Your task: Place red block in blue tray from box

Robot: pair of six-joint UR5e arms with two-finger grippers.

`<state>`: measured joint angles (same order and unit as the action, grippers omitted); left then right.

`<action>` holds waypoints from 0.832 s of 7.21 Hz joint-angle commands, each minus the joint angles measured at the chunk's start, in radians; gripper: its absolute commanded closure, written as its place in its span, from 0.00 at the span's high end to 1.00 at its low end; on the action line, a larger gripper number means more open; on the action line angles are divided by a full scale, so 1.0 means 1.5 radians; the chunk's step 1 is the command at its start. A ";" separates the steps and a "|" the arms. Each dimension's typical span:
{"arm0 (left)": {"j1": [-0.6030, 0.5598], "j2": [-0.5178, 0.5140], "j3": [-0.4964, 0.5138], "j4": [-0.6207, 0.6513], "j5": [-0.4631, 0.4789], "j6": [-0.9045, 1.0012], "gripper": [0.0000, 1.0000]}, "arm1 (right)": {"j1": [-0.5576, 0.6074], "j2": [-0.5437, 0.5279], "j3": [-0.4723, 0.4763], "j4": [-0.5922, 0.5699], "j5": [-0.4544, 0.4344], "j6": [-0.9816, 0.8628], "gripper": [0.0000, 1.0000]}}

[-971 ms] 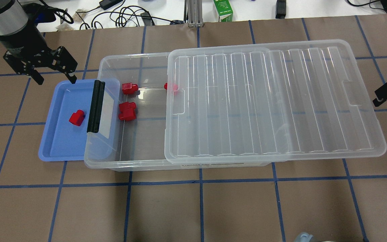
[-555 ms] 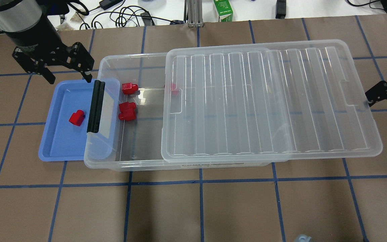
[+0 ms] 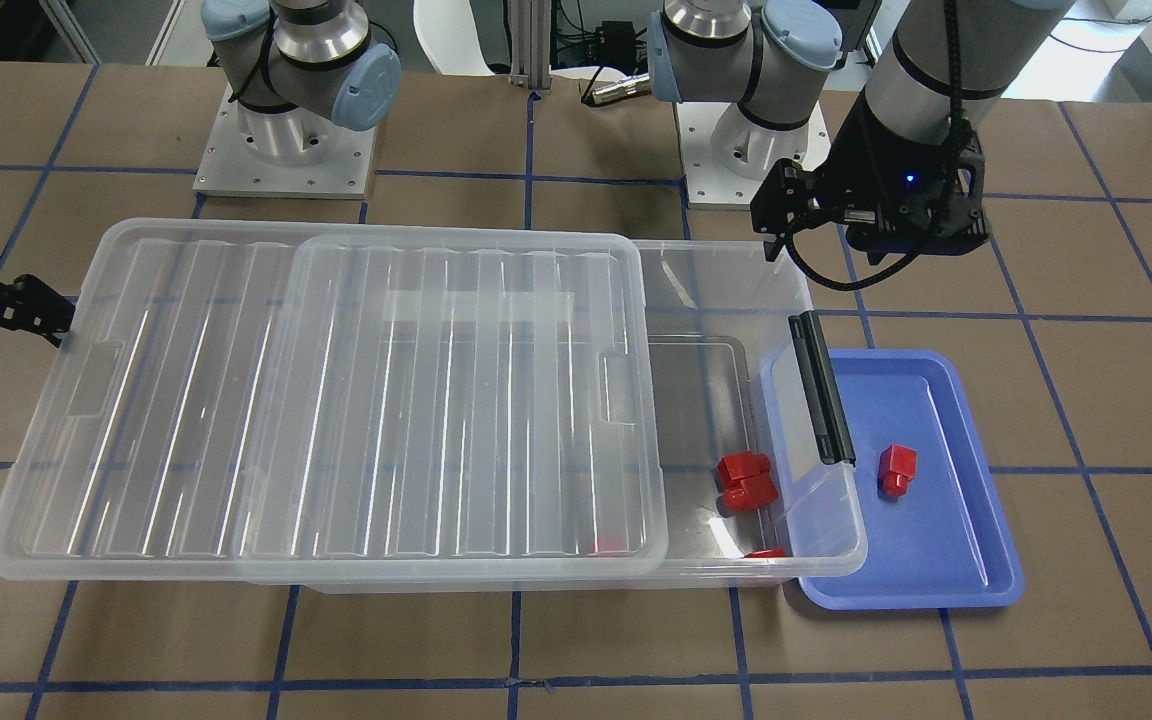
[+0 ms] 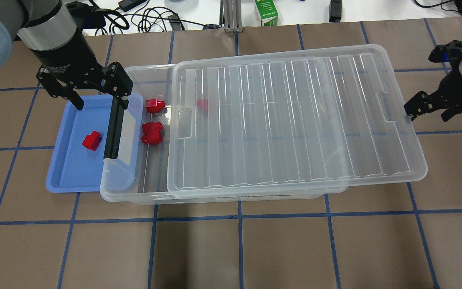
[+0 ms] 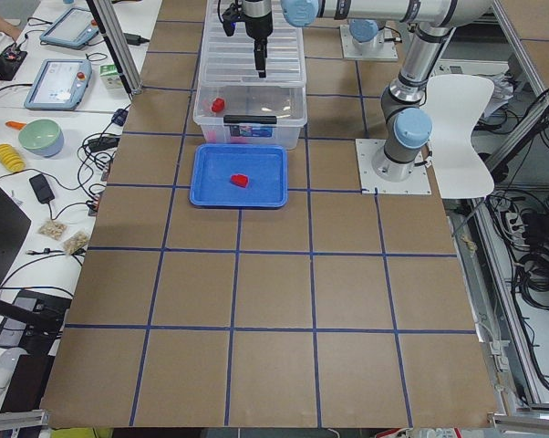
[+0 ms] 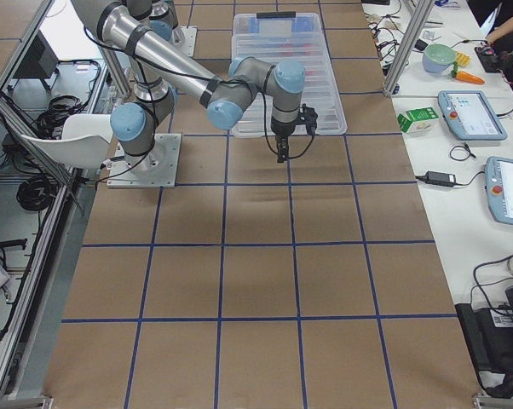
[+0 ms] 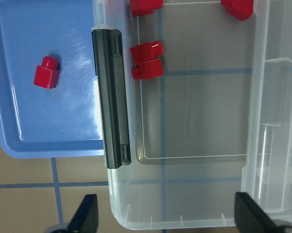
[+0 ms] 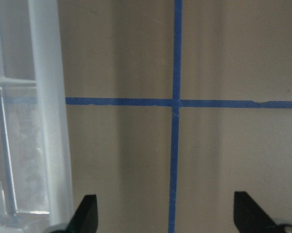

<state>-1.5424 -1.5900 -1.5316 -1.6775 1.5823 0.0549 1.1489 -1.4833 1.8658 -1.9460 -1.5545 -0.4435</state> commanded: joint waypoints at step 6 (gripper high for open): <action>0.006 0.025 -0.005 -0.025 -0.001 -0.001 1.00 | 0.170 0.006 0.000 -0.032 -0.002 0.202 1.00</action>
<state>-1.5373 -1.5710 -1.5372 -1.6897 1.5782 0.0554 1.3811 -1.4744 1.8660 -1.9883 -1.5569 -0.1565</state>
